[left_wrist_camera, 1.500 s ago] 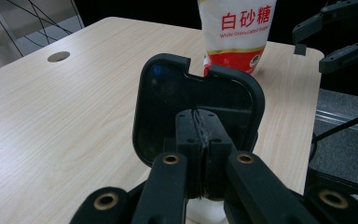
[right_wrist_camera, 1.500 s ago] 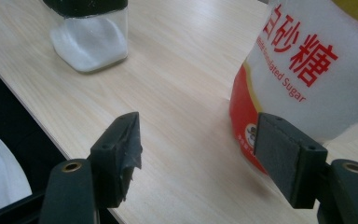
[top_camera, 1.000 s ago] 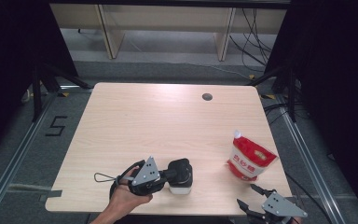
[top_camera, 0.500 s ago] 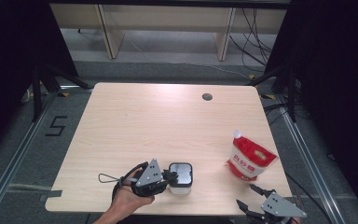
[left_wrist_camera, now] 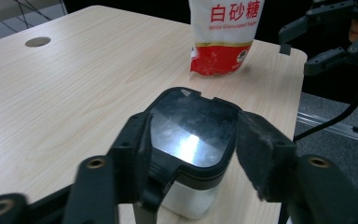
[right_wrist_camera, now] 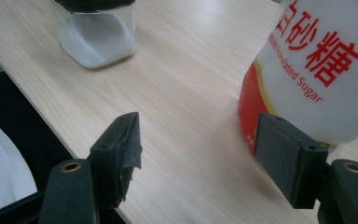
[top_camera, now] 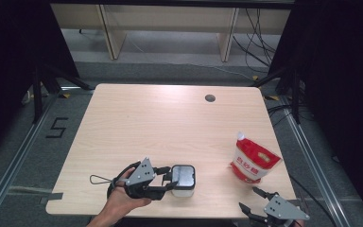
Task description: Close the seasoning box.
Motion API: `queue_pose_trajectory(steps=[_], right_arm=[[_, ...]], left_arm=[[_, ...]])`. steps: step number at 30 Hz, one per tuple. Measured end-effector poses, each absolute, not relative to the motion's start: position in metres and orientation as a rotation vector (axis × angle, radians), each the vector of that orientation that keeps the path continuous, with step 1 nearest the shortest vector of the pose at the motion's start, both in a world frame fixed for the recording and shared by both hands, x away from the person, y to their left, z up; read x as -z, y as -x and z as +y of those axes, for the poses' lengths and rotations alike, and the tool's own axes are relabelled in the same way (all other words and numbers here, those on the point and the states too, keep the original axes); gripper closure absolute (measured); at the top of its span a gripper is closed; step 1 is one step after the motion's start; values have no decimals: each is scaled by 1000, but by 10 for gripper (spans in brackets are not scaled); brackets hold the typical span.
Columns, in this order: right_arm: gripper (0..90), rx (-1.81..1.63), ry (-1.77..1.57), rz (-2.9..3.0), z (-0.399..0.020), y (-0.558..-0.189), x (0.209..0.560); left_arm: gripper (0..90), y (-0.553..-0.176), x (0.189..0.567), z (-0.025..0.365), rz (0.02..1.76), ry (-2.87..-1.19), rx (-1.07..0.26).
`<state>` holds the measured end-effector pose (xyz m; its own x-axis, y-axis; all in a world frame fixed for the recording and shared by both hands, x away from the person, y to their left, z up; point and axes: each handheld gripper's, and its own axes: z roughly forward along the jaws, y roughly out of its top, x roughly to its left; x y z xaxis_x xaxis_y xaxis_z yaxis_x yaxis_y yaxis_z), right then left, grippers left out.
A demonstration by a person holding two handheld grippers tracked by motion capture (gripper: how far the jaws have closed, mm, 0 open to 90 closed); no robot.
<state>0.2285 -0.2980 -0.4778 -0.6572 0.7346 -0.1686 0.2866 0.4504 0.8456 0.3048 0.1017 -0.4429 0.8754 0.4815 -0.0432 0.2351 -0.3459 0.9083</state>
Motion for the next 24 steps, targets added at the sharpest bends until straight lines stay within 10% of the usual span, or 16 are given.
queue_pose_trajectory(steps=[24], right_arm=[[324, -1123, -840, 2190, -297, -228, 478]], left_arm=[[267, -291, 450, 132, 623, -1945, -300]])
